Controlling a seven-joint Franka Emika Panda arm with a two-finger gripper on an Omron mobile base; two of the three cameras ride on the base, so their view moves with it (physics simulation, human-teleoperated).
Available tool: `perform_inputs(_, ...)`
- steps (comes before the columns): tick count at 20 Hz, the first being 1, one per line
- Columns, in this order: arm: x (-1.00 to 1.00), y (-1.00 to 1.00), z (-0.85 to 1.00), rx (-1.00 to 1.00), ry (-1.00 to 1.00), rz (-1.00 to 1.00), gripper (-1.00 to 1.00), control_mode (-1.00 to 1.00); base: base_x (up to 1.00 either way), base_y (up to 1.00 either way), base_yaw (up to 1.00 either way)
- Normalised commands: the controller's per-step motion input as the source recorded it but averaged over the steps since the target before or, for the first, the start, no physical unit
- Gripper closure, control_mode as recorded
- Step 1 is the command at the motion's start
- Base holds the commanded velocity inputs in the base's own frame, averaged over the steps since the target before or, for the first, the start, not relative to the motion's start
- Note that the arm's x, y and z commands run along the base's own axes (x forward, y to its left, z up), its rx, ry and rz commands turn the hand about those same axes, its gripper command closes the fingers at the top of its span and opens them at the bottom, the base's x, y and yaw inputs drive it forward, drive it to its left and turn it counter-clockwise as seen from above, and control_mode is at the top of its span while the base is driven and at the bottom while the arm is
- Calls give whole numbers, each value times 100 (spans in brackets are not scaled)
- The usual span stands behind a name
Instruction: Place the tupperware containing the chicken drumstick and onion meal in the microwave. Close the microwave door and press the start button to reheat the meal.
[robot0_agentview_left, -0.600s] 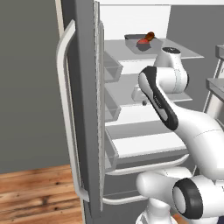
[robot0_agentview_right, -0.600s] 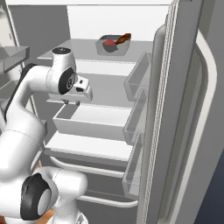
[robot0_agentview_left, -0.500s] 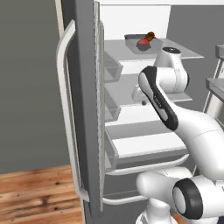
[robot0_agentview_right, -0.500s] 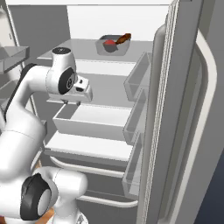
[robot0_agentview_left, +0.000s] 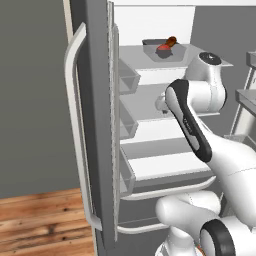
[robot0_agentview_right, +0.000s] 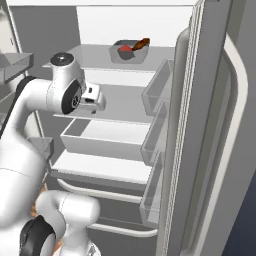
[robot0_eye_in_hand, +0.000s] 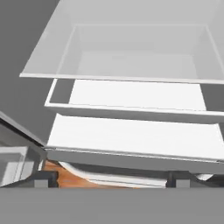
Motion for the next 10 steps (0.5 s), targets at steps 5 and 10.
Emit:
perform_inputs(5,-1,0,58,5,-29,-4,-100,-100,0,0,0)
perform_inputs(10,0,0,74,10,-20,-9,-100,-100,0,0,0)
